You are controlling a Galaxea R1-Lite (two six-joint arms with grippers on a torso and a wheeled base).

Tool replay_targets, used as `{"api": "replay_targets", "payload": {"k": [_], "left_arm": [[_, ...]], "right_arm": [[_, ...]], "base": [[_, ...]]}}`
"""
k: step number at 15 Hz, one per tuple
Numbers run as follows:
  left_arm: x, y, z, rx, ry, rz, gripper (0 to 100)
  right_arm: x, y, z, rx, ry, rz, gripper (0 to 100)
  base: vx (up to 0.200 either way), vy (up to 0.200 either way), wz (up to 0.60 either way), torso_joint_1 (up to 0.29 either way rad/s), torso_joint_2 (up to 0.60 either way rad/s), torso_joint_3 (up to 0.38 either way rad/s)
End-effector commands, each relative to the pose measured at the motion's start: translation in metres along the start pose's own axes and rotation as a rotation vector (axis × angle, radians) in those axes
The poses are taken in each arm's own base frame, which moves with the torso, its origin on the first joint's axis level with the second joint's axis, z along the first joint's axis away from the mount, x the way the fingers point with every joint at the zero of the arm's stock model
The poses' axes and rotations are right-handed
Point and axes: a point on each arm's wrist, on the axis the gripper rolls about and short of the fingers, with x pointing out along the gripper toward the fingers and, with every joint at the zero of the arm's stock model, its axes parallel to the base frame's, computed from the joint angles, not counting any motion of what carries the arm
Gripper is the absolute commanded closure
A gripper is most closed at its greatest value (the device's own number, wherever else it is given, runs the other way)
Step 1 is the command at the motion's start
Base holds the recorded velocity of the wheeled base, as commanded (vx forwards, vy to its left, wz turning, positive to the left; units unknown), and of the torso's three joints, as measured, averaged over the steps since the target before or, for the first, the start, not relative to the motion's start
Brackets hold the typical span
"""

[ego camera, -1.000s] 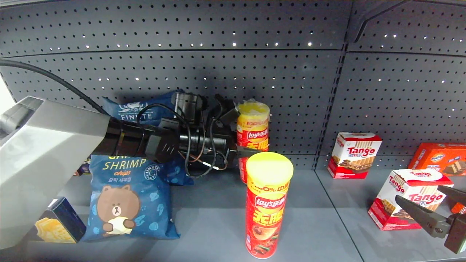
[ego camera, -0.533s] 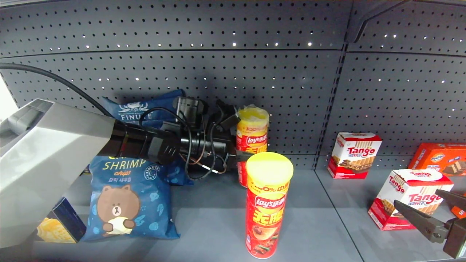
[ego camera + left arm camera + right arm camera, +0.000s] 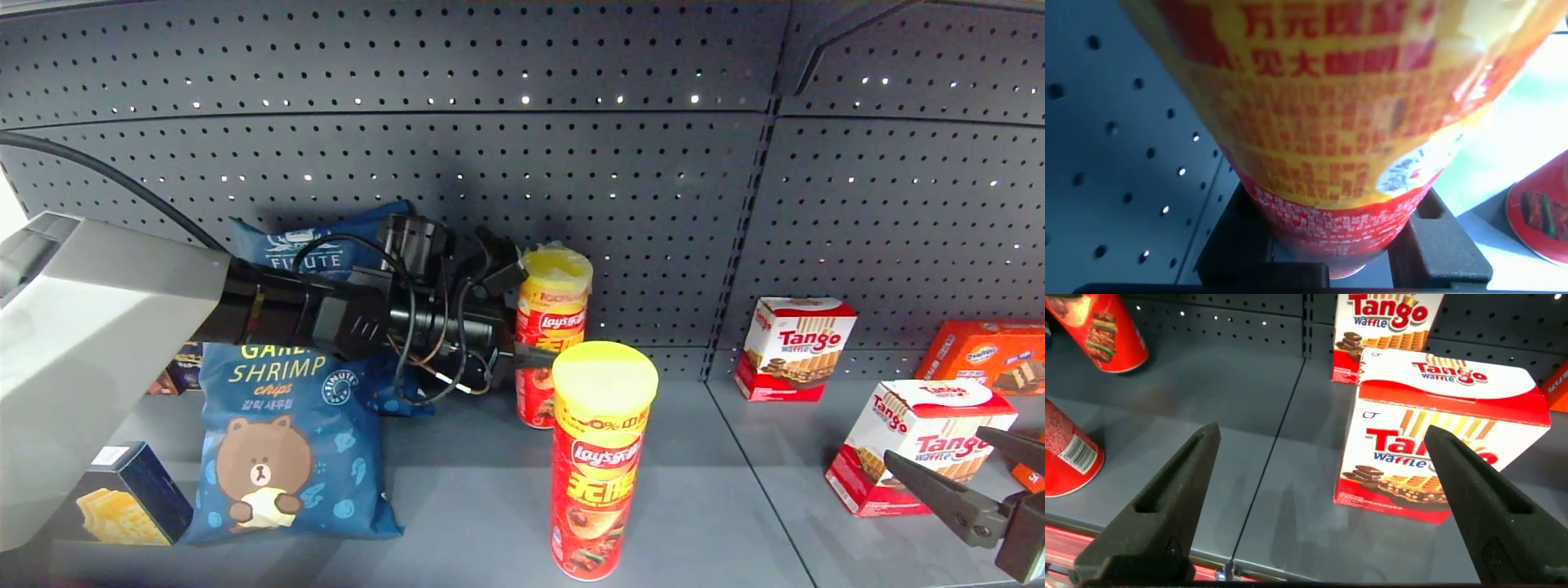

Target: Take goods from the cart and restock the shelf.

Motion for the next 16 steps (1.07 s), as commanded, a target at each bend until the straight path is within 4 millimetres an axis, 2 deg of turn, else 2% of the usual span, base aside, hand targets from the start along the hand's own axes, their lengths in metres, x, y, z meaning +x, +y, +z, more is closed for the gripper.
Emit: {"api": "replay_targets", "payload": {"k": [1,13,14,16], "left_arm": [[-0.002,0.0,0.004,0.009,-0.006,0.005,100],[0.013,0.009,-0.012,-0.002,0.024,0.027,100],[0.013,0.008,-0.012,-0.003,0.025,0.025,0],[0.013,0.008,-0.01,0.0,0.033,0.043,0]], "right_arm": [[0.0,0.0,-0.001,0.0,0.003,-0.001,0],[0.0,-0.002,-0.004,0.001,0.011,-0.013,0],[0.0,-0.001,-0.004,0.001,0.011,-0.012,0],[0.0,-0.001,-0.004,0.001,0.011,-0.012,0]], "base": [[0.0,0.0,0.0,0.0,0.0,0.0],[0.0,0.0,0.0,0.0,0.0,0.0],[0.0,0.0,0.0,0.0,0.0,0.0],[0.0,0.0,0.0,0.0,0.0,0.0]]}}
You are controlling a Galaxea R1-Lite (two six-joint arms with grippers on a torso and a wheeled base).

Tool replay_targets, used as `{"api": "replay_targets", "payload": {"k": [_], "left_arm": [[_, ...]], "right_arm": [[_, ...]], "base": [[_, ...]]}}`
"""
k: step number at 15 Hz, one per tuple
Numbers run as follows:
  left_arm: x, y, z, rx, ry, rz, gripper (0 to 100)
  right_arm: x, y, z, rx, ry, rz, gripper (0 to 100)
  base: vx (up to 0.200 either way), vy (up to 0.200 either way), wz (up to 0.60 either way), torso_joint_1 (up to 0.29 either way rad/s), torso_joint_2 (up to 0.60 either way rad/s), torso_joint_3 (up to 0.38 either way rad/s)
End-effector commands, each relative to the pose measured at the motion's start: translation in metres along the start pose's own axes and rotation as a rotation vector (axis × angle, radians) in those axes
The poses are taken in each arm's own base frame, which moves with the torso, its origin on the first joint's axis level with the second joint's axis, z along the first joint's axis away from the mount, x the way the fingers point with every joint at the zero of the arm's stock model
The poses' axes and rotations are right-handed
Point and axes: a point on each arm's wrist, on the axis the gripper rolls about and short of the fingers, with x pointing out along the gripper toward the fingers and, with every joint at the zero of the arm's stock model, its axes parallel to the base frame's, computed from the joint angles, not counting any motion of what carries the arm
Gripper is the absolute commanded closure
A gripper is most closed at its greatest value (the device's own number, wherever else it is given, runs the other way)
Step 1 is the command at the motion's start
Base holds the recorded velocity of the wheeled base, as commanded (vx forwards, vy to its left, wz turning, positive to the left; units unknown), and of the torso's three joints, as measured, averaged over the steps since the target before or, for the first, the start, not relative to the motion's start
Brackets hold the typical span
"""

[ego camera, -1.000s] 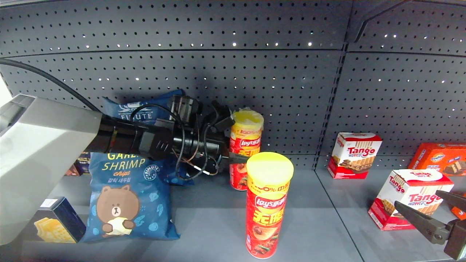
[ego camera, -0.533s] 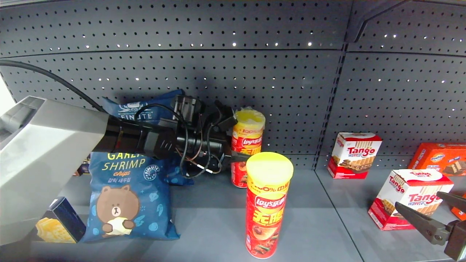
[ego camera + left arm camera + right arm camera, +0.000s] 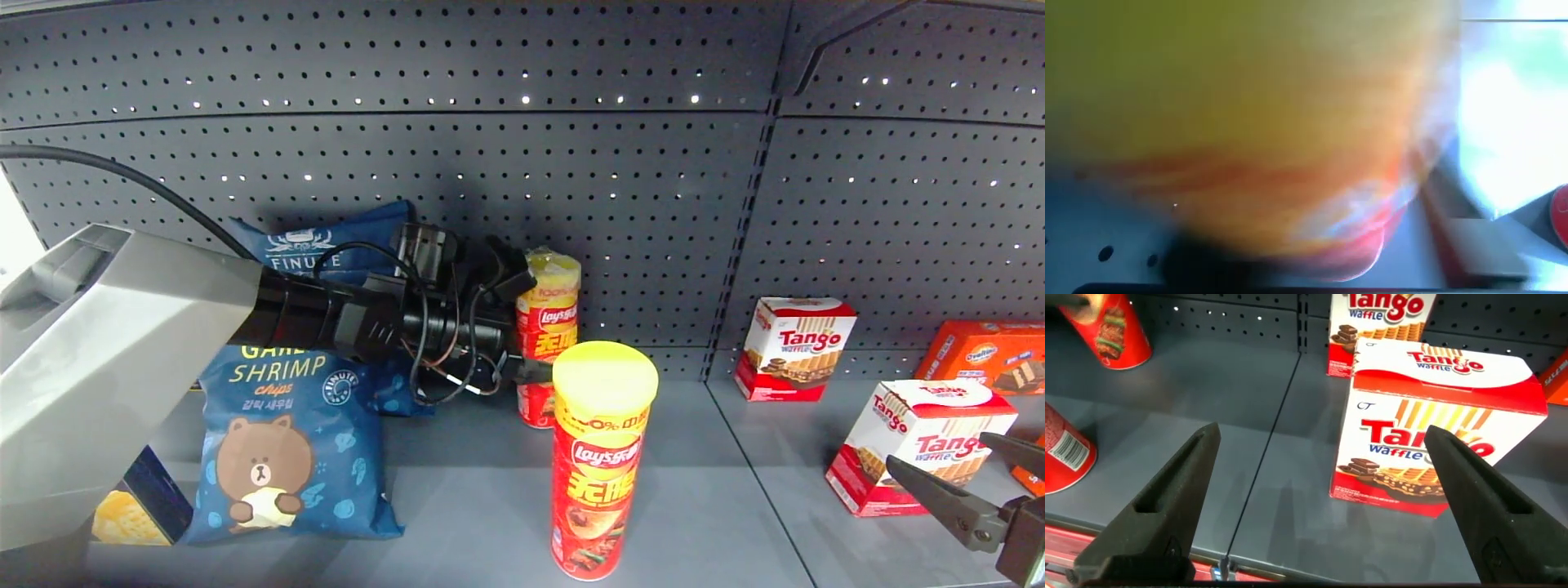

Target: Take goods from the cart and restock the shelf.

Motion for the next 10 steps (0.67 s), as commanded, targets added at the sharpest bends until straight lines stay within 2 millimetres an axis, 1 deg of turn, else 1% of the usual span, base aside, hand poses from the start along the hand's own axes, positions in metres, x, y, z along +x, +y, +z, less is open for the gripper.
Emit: {"api": "replay_targets", "payload": {"k": [1,2,6,7,8,10], "left_arm": [[0.0,0.0,0.0,-0.001,0.004,0.005,0],[0.0,-0.001,0.0,-0.003,0.006,0.004,0],[-0.028,-0.011,0.029,0.035,-0.023,0.039,0],[-0.031,-0.013,0.032,0.039,-0.023,0.046,0],[-0.04,-0.02,0.038,0.043,-0.018,0.065,0],[-0.047,-0.026,0.041,0.046,-0.016,0.074,0]], "right_arm": [[0.0,0.0,0.0,0.0,0.001,0.0,0],[0.0,0.0,0.0,-0.001,0.001,0.001,0],[0.0,0.0,-0.003,-0.002,0.01,0.0,0],[0.0,0.0,-0.004,-0.003,0.013,0.003,0],[0.0,0.0,-0.006,-0.004,0.021,0.004,0],[0.0,0.0,-0.007,-0.004,0.022,0.004,0]], "base": [[0.0,0.0,0.0,0.0,0.0,0.0],[0.0,0.0,0.0,0.0,0.0,0.0],[0.0,0.0,0.0,0.0,0.0,0.0],[0.0,0.0,0.0,0.0,0.0,0.0],[0.0,0.0,0.0,0.0,0.0,0.0],[0.0,0.0,0.0,0.0,0.0,0.0]]}}
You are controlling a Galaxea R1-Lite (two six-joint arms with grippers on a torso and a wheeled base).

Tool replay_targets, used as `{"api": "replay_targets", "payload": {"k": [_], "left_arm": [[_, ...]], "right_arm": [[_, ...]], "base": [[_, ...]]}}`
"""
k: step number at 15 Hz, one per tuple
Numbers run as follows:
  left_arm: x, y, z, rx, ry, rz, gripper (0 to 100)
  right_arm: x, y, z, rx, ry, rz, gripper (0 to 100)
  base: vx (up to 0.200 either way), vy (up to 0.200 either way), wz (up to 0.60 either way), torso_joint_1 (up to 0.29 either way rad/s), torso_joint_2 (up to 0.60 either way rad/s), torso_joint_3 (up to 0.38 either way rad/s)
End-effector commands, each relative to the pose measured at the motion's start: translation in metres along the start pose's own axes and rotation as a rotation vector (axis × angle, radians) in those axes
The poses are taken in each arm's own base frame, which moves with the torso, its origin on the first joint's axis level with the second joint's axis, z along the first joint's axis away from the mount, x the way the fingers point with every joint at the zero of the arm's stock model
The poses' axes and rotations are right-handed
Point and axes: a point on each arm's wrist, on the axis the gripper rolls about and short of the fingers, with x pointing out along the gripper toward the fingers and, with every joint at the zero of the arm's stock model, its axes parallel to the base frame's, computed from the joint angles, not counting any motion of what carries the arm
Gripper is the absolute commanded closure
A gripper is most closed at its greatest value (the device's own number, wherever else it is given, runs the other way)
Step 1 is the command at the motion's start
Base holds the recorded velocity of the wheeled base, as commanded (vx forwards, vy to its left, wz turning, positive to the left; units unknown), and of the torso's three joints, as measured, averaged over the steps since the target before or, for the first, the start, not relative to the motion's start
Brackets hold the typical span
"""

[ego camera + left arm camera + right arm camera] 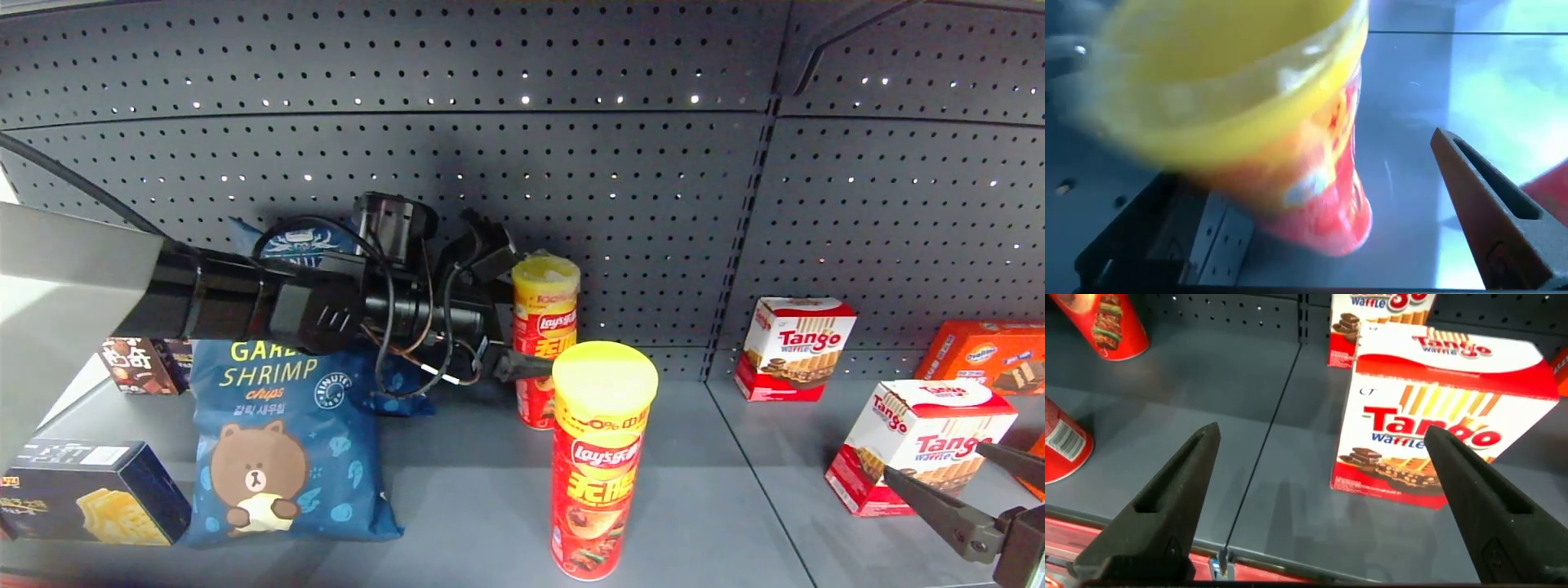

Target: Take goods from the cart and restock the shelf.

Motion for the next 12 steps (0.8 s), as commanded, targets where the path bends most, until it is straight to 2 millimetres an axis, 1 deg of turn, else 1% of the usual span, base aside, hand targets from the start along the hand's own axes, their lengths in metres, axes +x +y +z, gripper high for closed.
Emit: {"api": "replay_targets", "payload": {"k": [1,3,5,6,10,12], "left_arm": [[-0.018,-0.009,0.017,0.025,-0.017,0.026,0],[-0.028,-0.013,0.029,0.043,-0.021,0.064,0],[-0.032,-0.015,0.033,0.05,-0.021,0.08,0],[-0.037,-0.019,0.035,0.049,-0.02,0.086,0],[-0.034,-0.02,0.038,0.058,-0.033,0.084,0],[-0.029,-0.02,0.038,0.055,-0.036,0.074,0]], "right_arm": [[-0.001,0.0,-0.001,0.002,-0.002,-0.001,0],[-0.004,-0.001,-0.006,0.001,0.006,-0.001,0],[-0.006,-0.001,-0.01,0.001,0.009,-0.001,0],[-0.008,-0.002,-0.013,0.001,0.009,-0.001,0],[-0.008,-0.002,-0.013,0.002,0.009,-0.01,0],[-0.008,-0.003,-0.012,0.003,0.004,-0.012,0]], "base": [[0.0,0.0,0.0,0.0,0.0,0.0],[0.0,0.0,0.0,0.0,0.0,0.0],[0.0,0.0,0.0,0.0,0.0,0.0],[0.0,0.0,0.0,0.0,0.0,0.0],[0.0,0.0,0.0,0.0,0.0,0.0],[0.0,0.0,0.0,0.0,0.0,0.0]]}}
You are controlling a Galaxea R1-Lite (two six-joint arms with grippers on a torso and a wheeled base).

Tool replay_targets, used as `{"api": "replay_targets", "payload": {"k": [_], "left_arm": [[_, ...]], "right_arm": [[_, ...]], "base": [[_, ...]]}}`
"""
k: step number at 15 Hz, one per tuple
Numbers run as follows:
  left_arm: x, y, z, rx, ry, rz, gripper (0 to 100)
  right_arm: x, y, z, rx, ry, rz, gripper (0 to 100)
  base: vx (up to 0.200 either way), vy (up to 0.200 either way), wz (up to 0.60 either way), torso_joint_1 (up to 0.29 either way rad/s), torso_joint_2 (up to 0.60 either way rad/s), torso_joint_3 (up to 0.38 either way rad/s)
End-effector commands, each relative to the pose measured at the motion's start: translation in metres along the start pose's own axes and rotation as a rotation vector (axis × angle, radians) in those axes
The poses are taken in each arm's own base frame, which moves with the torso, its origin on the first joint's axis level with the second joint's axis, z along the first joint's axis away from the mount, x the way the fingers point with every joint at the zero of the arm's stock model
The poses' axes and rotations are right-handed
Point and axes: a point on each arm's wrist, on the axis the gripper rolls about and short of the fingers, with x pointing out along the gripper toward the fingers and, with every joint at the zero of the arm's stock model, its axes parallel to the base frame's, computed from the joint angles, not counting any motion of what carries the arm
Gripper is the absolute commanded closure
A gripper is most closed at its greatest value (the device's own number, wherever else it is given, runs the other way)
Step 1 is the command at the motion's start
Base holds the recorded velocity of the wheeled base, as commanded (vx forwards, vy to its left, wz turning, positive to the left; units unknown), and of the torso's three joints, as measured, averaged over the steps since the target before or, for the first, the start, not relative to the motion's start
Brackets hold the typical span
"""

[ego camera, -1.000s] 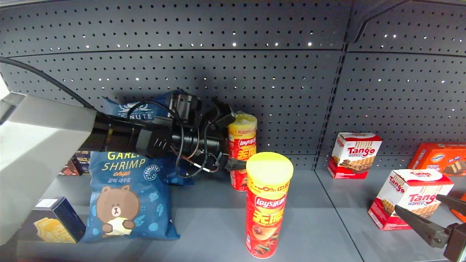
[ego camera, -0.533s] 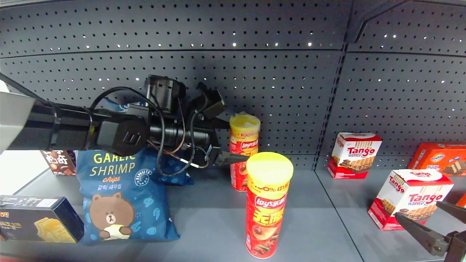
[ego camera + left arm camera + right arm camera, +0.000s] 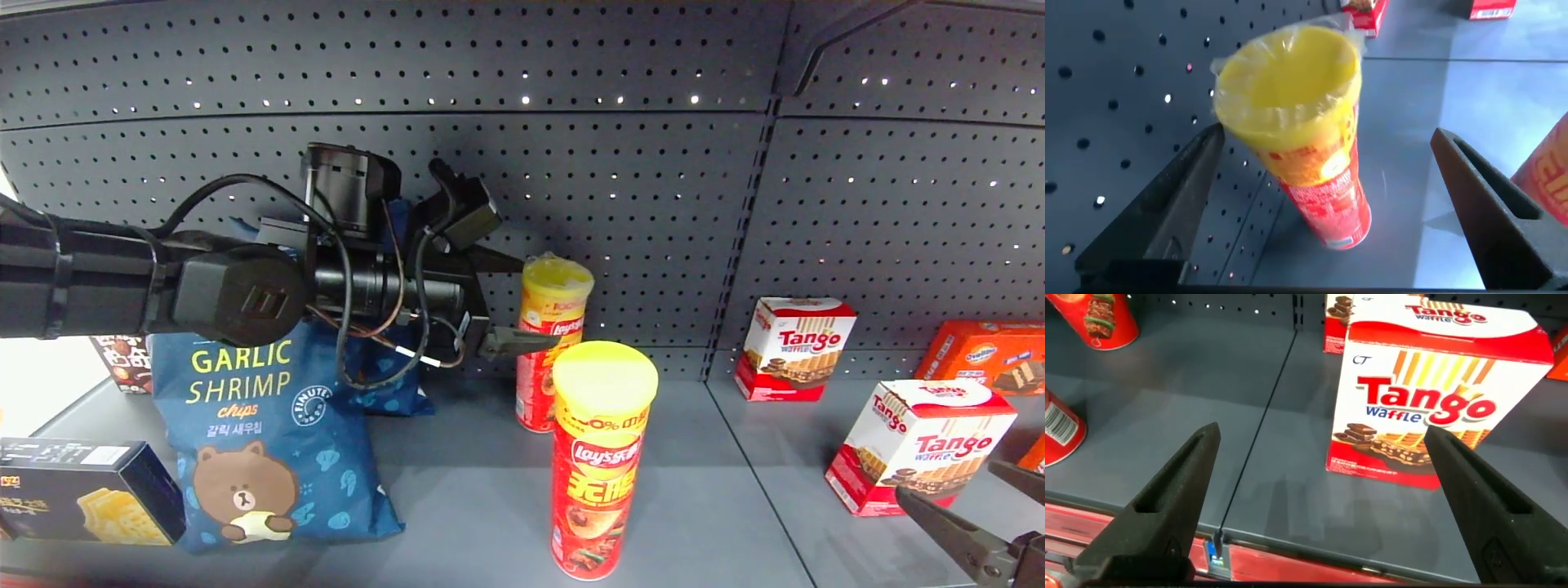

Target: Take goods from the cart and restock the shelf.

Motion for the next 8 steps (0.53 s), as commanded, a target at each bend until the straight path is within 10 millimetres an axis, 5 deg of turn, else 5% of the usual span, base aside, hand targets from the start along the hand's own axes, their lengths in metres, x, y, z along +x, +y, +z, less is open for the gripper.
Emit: {"api": "replay_targets", "payload": {"k": [1,8], "left_arm": [[0.007,0.003,0.0,0.003,-0.004,-0.006,0],[0.028,0.004,-0.009,-0.002,0.008,-0.025,0]], "right_arm": [[0.0,0.0,0.0,0.0,0.001,-0.001,0],[0.0,0.0,-0.001,0.0,0.006,-0.004,0]], "base": [[0.0,0.0,0.0,0.0,0.0,0.0],[0.0,0.0,0.0,0.0,0.0,0.0]]}}
